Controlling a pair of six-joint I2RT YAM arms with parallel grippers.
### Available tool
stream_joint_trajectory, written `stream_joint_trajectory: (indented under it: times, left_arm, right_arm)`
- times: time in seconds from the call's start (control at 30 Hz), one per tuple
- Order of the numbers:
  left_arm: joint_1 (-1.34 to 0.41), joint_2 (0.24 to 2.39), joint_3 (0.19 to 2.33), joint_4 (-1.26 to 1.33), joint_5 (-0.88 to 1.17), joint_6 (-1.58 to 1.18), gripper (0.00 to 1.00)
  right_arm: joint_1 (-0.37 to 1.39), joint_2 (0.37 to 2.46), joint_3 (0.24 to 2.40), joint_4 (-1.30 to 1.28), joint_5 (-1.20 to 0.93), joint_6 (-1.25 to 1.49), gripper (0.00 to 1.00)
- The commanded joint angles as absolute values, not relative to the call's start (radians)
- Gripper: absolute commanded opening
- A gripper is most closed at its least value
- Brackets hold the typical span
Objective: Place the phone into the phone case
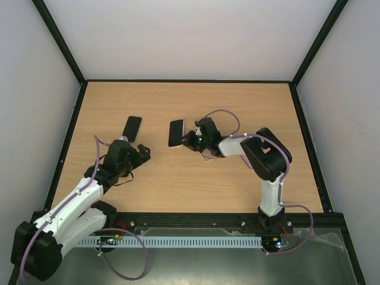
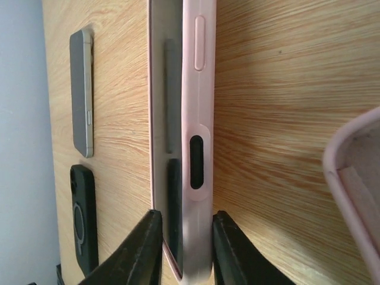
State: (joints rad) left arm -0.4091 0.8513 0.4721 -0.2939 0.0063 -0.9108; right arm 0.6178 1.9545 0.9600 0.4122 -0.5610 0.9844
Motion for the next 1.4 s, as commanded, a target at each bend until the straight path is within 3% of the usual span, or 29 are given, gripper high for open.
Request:
stream_joint_trajectory:
  times: [0.0, 0.5, 0.6, 0.7, 1.0, 1.37]
  left_arm:
    - [-0.402, 0.861, 0.499, -0.321, -0.012, -0.916, 1.0]
    - [-0.378, 1.004, 0.628, -0.318, -0.019, -0.782, 1.0]
    - [-0.365, 1.057, 0.693, -0.348, -0.117, -0.754, 1.0]
    - [-0.338, 1.104, 0.74, -0.35, -0.199, -0.713, 1.0]
    - [-0.189, 1.347, 0.845, -0.265, -0.098, -0.592, 1.0]
    - [-0.136, 1.665, 0.969, -0.223, -0.19, -0.509, 1.0]
  right_arm:
    - [0.607, 1.914, 0.986, 0.355, -0.545, 0.95, 0.27]
    - [0.607, 1.629, 0.825, 0.186, -0.444, 0.833, 0.89]
    - [0.607, 1.539, 0.784, 0.147, -0.407, 0.81, 0.99]
    - [0.607, 1.447, 0.733, 0.133, -0.39, 0.808, 0.98]
    - [0.607, 1.233, 0.638, 0.104, -0.394, 0.814, 0.98]
    - [0.607, 1.155, 0.574, 0.065, -0.31, 0.721, 0.97]
